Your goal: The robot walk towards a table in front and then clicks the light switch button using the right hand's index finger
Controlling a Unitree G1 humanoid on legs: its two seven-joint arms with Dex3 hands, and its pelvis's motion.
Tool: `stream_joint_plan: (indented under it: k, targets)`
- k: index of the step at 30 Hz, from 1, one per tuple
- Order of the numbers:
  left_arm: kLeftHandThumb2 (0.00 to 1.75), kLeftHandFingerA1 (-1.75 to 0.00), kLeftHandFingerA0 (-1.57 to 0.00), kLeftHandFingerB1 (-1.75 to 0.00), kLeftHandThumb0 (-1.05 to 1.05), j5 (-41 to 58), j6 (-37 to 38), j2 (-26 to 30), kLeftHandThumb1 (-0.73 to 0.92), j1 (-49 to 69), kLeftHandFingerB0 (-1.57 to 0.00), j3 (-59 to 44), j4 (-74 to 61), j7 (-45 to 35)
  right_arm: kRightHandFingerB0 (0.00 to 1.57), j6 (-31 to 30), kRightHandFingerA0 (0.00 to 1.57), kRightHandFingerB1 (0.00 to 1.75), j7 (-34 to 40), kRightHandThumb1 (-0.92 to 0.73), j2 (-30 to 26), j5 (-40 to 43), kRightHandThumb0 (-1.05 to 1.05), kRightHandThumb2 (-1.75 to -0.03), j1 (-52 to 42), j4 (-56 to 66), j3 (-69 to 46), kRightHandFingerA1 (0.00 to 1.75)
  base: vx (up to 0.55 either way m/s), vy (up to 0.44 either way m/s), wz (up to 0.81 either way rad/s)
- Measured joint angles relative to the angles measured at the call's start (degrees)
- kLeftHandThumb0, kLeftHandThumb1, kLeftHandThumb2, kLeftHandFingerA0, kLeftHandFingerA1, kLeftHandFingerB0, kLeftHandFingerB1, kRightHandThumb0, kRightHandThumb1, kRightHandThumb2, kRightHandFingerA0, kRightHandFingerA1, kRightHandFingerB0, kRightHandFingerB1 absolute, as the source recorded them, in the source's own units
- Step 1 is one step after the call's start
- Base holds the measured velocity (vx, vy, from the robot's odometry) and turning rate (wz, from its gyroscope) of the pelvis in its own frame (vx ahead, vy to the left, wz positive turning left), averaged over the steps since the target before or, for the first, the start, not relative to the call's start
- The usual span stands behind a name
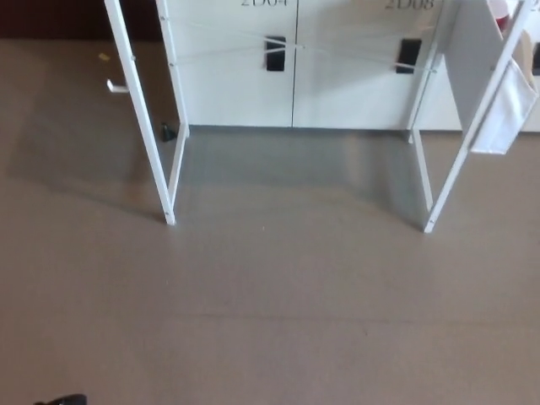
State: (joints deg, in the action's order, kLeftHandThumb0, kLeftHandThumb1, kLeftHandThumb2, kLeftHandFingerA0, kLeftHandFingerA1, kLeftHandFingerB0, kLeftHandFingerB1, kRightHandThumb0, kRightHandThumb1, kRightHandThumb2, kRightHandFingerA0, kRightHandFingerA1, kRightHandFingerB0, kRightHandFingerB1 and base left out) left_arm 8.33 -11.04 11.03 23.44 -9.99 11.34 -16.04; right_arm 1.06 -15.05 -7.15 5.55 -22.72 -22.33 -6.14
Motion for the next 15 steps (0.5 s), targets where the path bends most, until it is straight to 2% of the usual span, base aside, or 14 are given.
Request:
stream_joint_plan:
  k: [3,4,7,8,9,13,14,15]
  targets:
    - [0.59,-0.44,-0.41,-0.39,-0.35,0.3,-0.4,0.3,0.66,0.3,-0.41,-0.2,0.0,-0.4,0.1,0.4,0.4,0.49,0.0,-0.54,-0.3,-0.5,-0.11,-0.92,-0.2,-0.7,0.2,0.63,0.24,-0.212,0.28]
    - [0.84,-0.55,-0.36,-0.5,-0.4,0.5,-0.5,0.3,0.48,0.2,-0.32,-0.2,0.0,-0.5,0.1,0.6,0.39,0.49,0.1,-0.53,-0.6,-0.7,-0.11,-0.92,-0.2,-1.0,0.3,0.62,0.37,-0.221,0.37]
    - [0.84,-0.56,-0.37,-0.5,-0.4,0.8,-0.7,0.2,0.48,-0.3,-0.32,-0.1,0.0,-1.0,0.09,1.0,0.37,0.48,0.4,-0.54,-1.4,-1.1,-0.11,-0.92,0.1,-1.8,0.5,0.61,0.38,-0.074,0.64]
    - [0.59,-0.44,-0.42,-0.39,-0.36,0.9,-0.7,0.2,0.67,-0.4,-0.41,0.0,-0.1,-1.0,0.1,1.2,0.39,0.48,0.4,-0.53,-1.7,-1.2,-0.12,-0.92,0.1,-1.7,0.5,0.61,0.22,-0.185,0.25]
    - [0.84,-0.55,-0.36,-0.5,-0.39,1.0,-0.7,0.2,0.47,-0.5,-0.31,0.0,-0.1,-1.1,0.1,1.4,0.39,0.49,0.6,-0.53,-1.9,-1.4,-0.11,-0.92,0.1,-1.7,0.7,0.62,0.17,-0.181,0.05]
    - [0.84,-0.56,-0.36,-0.5,-0.39,1.2,-0.8,0.2,0.47,0.0,-0.3,0.0,0.0,-1.3,0.1,2.0,0.4,0.49,0.9,-0.53,-2.0,-1.8,-0.11,-0.92,0.5,-2.1,0.9,0.62,0.26,-0.114,-0.01]
    - [0.59,-0.44,-0.42,-0.39,-0.35,1.2,-0.8,0.2,0.67,0.0,-0.4,0.0,0.0,-1.4,0.11,2.0,0.4,0.49,1.0,-0.53,-2.0,-1.9,-0.11,-0.92,0.5,-2.1,1.0,0.62,0.26,-0.058,-0.16]
    - [0.59,-0.44,-0.42,-0.39,-0.35,1.2,-0.8,0.2,0.67,0.0,-0.4,0.0,0.2,-1.5,0.11,2.1,0.4,0.49,1.1,-0.53,-2.0,-2.1,-0.11,-0.92,0.4,-2.1,1.0,0.62,0.3,-0.02,-0.2]
